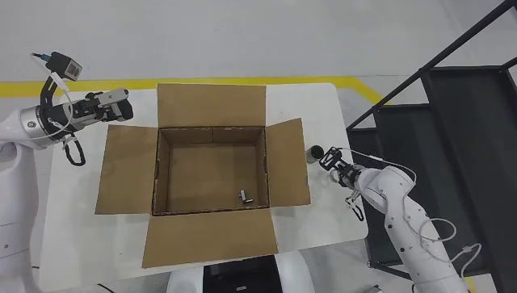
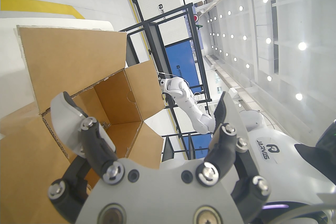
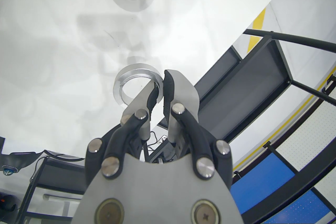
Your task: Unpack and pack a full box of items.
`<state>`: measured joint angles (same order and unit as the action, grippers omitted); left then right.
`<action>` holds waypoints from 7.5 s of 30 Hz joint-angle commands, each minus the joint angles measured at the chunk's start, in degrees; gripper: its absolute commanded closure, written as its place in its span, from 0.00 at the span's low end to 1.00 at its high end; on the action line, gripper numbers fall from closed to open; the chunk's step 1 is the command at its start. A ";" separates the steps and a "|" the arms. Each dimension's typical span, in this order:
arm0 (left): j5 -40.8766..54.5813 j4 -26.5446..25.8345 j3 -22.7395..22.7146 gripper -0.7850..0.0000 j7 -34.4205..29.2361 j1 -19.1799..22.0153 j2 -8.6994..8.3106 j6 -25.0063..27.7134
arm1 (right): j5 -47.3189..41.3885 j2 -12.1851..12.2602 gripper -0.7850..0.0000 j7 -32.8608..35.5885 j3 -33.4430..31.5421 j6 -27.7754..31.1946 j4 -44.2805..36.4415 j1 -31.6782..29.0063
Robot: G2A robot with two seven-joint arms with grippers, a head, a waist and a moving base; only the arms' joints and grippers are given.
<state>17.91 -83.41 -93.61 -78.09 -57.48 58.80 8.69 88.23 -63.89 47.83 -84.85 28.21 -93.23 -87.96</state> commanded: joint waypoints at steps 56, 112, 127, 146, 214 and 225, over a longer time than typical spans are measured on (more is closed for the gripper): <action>0.00 0.00 0.00 0.00 0.00 0.00 0.00 0.00 | -27.87 1.35 0.00 11.09 5.84 2.17 -35.90 3.19; 0.00 0.00 0.00 0.00 0.00 0.00 0.00 0.00 | -21.00 -8.21 0.00 23.20 49.05 -5.58 -9.46 35.96; 0.00 0.00 0.00 0.00 0.00 0.00 0.00 0.00 | -20.87 -13.22 0.00 27.79 59.07 -4.36 4.49 42.50; 0.00 0.00 0.00 0.00 0.00 0.00 0.00 0.00 | -24.17 -17.61 0.16 25.93 61.95 -4.49 18.14 43.87; 0.00 0.00 0.00 0.00 0.00 0.00 0.00 0.00 | -14.62 -21.74 0.78 25.07 59.25 -8.58 25.00 44.65; 0.00 0.00 0.00 0.00 0.00 0.00 0.00 0.00 | -14.37 -22.28 1.00 25.07 57.74 -8.51 26.42 44.69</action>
<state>17.91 -83.41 -93.61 -78.09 -57.48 58.80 8.69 73.83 -86.17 72.73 -26.83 19.70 -66.55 -43.30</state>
